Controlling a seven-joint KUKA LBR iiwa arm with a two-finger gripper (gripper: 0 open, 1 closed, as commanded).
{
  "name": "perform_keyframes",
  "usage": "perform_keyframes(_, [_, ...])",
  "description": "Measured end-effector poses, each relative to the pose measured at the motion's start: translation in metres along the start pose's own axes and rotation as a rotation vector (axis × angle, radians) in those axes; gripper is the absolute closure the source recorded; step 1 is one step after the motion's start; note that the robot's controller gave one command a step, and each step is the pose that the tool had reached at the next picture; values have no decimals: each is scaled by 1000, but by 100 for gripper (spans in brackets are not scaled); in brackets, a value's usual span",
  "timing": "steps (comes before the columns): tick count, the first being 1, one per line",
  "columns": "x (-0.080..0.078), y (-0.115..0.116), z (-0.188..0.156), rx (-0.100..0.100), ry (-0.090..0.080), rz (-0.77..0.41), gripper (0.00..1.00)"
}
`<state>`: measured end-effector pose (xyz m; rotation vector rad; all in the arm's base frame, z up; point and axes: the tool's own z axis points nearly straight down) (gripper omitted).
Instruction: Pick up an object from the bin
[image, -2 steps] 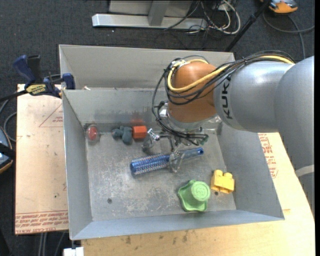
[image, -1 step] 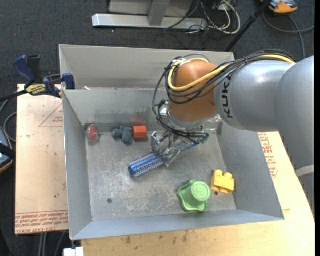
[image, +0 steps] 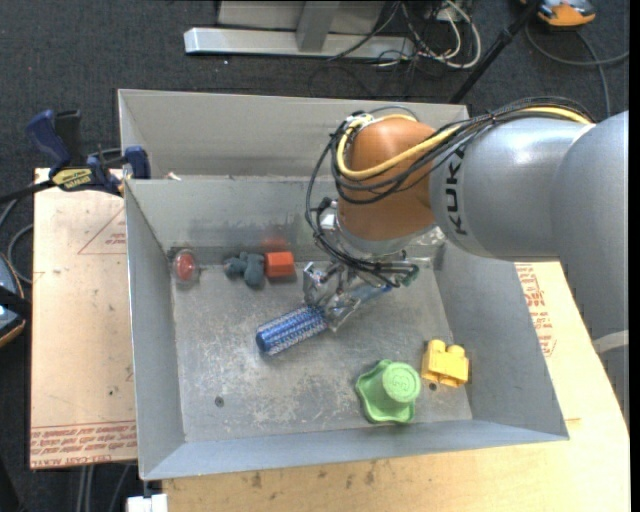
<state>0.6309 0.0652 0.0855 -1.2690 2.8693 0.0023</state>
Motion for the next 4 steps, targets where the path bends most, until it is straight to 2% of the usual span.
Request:
perform_keyframes(2, [-3,0,-64,2,0,5,100])
perform_keyframes(4, [-5,0,-107,2,0,10,100])
